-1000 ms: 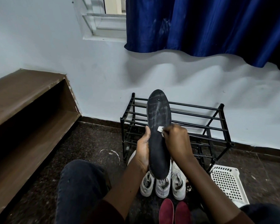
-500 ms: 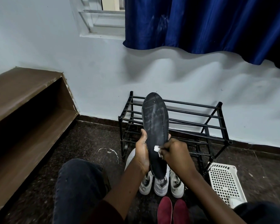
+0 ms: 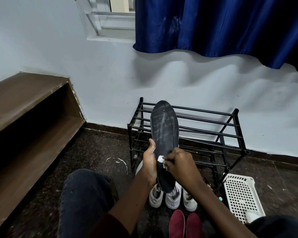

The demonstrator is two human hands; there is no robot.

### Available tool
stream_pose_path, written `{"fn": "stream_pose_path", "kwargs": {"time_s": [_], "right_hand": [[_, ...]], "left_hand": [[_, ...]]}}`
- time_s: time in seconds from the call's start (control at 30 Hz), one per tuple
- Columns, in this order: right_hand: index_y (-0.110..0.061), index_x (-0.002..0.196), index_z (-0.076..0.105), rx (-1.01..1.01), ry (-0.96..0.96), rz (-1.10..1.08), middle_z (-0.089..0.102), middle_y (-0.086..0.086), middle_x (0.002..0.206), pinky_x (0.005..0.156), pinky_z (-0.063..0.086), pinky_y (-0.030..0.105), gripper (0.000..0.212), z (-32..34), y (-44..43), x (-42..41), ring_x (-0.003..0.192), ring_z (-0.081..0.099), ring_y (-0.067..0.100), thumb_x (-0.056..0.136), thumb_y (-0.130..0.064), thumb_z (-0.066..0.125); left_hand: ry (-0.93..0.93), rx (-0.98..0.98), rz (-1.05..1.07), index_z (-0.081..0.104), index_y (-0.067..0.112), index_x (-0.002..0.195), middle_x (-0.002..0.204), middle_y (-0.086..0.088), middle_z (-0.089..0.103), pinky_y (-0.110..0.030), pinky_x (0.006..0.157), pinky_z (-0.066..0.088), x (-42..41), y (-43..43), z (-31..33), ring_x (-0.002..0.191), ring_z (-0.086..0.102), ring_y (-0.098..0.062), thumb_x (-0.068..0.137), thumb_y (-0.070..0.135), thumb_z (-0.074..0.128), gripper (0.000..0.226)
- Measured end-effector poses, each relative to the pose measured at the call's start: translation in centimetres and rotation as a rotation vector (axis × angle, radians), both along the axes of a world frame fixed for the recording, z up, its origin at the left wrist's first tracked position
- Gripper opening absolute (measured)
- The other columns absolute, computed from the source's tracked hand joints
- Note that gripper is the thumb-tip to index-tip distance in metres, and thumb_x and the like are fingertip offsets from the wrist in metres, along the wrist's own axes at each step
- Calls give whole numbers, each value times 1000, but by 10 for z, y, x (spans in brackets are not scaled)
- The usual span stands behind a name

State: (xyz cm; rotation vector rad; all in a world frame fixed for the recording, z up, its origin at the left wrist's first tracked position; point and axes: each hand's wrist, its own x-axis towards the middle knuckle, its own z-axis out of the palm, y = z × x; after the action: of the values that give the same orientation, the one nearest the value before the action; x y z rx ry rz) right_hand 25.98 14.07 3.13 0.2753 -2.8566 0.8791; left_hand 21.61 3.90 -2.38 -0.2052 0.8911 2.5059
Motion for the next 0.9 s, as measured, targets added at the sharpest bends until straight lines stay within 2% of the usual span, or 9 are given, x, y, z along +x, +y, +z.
{"fn": "stream_pose_path", "kwargs": {"time_s": [0.1, 0.2, 0.37, 0.6, 0.7, 0.9], "right_hand": [[-4, 91, 74, -61, -19, -75, 64, 11, 89, 76, 47, 23, 13, 1, 6, -2, 80, 62, 23, 80, -4, 67], [-2, 92, 73, -31, 65, -209, 63, 16, 90, 73, 44, 27, 13, 6, 15, -17, 82, 61, 29, 83, -6, 65], [-1, 93, 72, -2, 109, -307, 60, 20, 89, 72, 44, 35, 15, 12, 20, -35, 83, 59, 35, 86, -8, 61], [-5, 97, 73, -78, 17, -176, 64, 12, 94, 71, 39, 17, 16, -2, 9, -2, 86, 62, 24, 82, -10, 68], [-3, 96, 73, -124, 48, -225, 65, 12, 92, 68, 32, 9, 16, -8, 10, 3, 84, 62, 23, 82, -8, 68], [-2, 94, 72, -102, 147, -353, 61, 18, 87, 70, 39, 27, 14, 1, 12, -24, 79, 61, 32, 85, -8, 64]], "left_hand": [[-15, -3, -30, 74, 4, 99, 105, -17, 68, -34, 80, 53, 3, 8, 7, 90, 66, -27, 94, 61, 22, 77], [-20, 24, -59, 73, 4, 101, 100, -16, 70, -32, 73, 58, 8, 17, 14, 87, 70, -26, 93, 59, 25, 73], [-38, 13, -94, 67, 6, 110, 102, -16, 69, -33, 73, 58, 13, 21, 16, 90, 69, -26, 93, 61, 25, 72], [-43, 15, -63, 72, 2, 103, 102, -17, 69, -32, 78, 56, 5, 13, 9, 88, 68, -27, 94, 61, 23, 77], [-69, 6, -68, 63, 1, 115, 110, -18, 65, -36, 85, 53, 7, 15, 11, 96, 64, -29, 91, 64, 25, 78], [-35, 1, -50, 76, 7, 94, 97, -15, 72, -31, 70, 58, 7, 15, 13, 85, 70, -25, 94, 60, 24, 74]]}}
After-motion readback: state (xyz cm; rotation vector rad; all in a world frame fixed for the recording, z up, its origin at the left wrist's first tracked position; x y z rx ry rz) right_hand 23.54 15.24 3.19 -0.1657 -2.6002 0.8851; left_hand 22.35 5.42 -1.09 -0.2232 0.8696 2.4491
